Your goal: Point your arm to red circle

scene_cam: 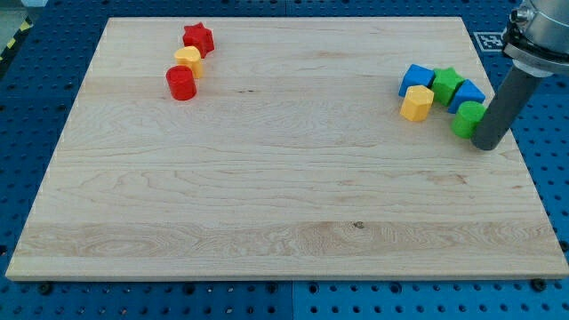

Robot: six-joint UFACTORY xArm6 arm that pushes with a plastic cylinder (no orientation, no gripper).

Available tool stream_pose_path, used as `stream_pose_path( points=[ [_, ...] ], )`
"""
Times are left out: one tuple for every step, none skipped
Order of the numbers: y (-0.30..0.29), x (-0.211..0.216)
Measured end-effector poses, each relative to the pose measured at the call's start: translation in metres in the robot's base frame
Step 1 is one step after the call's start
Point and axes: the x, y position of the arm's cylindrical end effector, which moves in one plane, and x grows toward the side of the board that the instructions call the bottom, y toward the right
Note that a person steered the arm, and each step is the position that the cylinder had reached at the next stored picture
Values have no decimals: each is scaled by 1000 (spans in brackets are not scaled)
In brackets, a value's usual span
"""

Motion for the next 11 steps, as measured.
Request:
stream_pose_path(
  points=[
    [0, -14],
    [-11, 2],
    [-45, 28],
    [-100, 28],
    [-104, 28],
    [-101, 27],
    [-111, 3],
    [-166, -36],
    [-233, -76],
    [-246, -92],
    [-281, -98]
  ],
)
